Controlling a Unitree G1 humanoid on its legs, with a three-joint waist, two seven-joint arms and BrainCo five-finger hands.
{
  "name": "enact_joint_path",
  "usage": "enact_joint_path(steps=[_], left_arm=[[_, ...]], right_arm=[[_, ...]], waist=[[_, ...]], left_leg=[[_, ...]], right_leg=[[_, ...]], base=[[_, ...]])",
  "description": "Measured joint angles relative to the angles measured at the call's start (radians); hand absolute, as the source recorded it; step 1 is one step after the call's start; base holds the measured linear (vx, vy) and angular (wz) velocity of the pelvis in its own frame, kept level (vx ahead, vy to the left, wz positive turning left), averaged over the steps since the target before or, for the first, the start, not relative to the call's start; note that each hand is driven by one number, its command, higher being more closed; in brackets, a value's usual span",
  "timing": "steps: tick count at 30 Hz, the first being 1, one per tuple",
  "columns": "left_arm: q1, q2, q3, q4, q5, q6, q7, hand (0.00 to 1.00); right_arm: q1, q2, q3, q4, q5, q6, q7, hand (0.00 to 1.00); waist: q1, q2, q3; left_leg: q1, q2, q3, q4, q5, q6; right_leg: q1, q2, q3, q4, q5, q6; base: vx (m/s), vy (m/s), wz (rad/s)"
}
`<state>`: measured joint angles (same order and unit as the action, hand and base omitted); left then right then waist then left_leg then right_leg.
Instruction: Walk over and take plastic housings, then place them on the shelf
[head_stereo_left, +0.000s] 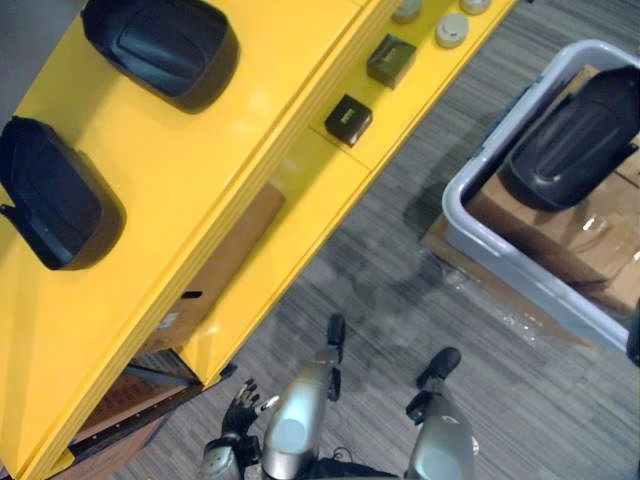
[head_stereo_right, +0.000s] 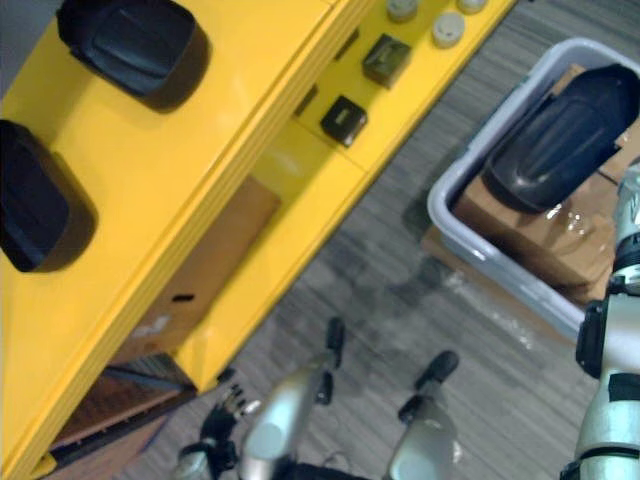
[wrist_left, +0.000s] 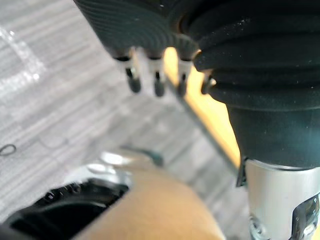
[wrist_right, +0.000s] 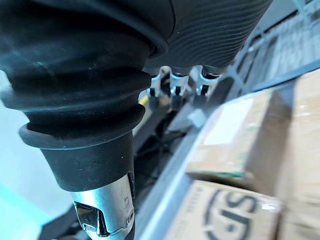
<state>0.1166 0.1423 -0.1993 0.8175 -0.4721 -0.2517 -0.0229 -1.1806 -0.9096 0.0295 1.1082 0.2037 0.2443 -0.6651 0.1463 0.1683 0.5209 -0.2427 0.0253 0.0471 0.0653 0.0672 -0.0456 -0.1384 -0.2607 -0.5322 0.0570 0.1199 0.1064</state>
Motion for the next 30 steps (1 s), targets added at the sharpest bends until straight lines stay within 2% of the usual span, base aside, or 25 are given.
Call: enact_joint_path(steps=[5,7,11,14,18,22,28,29,30], left_arm=[[0.000,0.001,0.000,-0.001,0.000,0.005,-0.002,0.00],[0.000,0.002,0.001,0.001,0.000,0.006,-0.001,0.00],[0.000,0.004,0.001,0.011,0.006,0.013,-0.001,0.00],[0.000,0.005,0.002,0.015,0.007,0.012,-0.001,0.00],[-0.001,0.005,0.001,0.034,0.008,0.013,-0.001,0.00],[-0.008,0.005,0.000,0.038,0.009,0.009,-0.005,0.00],[-0.015,0.005,-0.004,0.050,0.009,-0.002,-0.007,0.00],[-0.021,0.005,-0.005,0.059,0.008,-0.002,-0.007,0.00],[-0.023,0.005,-0.006,0.062,0.008,-0.002,-0.007,0.00]], right_arm=[[-0.003,0.015,0.009,-0.044,-0.003,-0.103,0.133,0.00],[-0.003,0.024,0.048,-0.048,-0.003,-0.165,0.203,0.00],[-0.003,0.046,0.123,-0.079,-0.001,-0.262,0.315,0.00],[-0.003,0.067,0.139,-0.079,0.000,-0.287,0.362,0.00],[-0.001,0.086,0.184,-0.076,0.005,-0.280,0.409,0.00],[0.003,0.089,0.198,-0.065,0.019,-0.250,0.447,0.00],[0.040,0.105,0.197,-0.020,0.027,-0.144,0.443,0.00],[0.047,0.108,0.191,0.002,0.058,-0.111,0.442,0.00],[0.049,0.110,0.185,0.012,0.063,-0.099,0.442,0.00]], waist=[[0.002,-0.003,0.000],[0.003,-0.006,0.000],[0.006,-0.009,0.000],[0.012,-0.012,-0.001],[0.020,-0.014,0.000],[0.033,-0.015,-0.001],[0.035,-0.015,-0.001],[0.035,-0.014,-0.002],[0.035,-0.014,-0.002]], left_leg=[[0.021,0.009,0.009,-0.031,0.015,-0.003],[0.022,0.009,0.005,-0.038,0.022,-0.003],[0.024,0.010,-0.010,-0.065,0.044,-0.004],[0.024,0.009,-0.016,-0.085,0.058,-0.005],[0.024,0.007,-0.017,-0.095,0.065,-0.004],[-0.001,0.007,-0.024,-0.094,0.070,-0.004],[-0.007,0.001,-0.030,-0.094,0.073,-0.004],[-0.008,0.000,-0.030,-0.094,0.073,-0.004],[-0.008,0.000,-0.030,-0.094,0.073,-0.004]], right_leg=[[0.001,0.005,0.011,0.000,0.000,0.000],[0.001,0.006,0.009,0.000,0.000,0.000],[0.000,0.008,-0.005,0.000,0.000,0.000],[-0.002,0.008,-0.014,0.000,0.000,0.000],[-0.006,0.006,-0.015,0.000,0.000,0.000],[-0.030,0.007,-0.018,0.002,0.000,0.000],[-0.035,0.002,-0.019,0.005,0.000,0.000],[-0.035,0.001,-0.019,0.005,0.000,0.000],[-0.035,0.001,-0.019,0.005,0.000,0.000]], base=[[0.00,-0.012,-0.06],[-0.02,0.001,0.04],[-0.02,-0.006,0.11],[-0.02,-0.008,0.10],[0.00,-0.003,0.01],[0.00,-0.015,0.03],[0.00,-0.016,0.03],[0.00,0.000,0.00],[0.00,0.000,0.00]])
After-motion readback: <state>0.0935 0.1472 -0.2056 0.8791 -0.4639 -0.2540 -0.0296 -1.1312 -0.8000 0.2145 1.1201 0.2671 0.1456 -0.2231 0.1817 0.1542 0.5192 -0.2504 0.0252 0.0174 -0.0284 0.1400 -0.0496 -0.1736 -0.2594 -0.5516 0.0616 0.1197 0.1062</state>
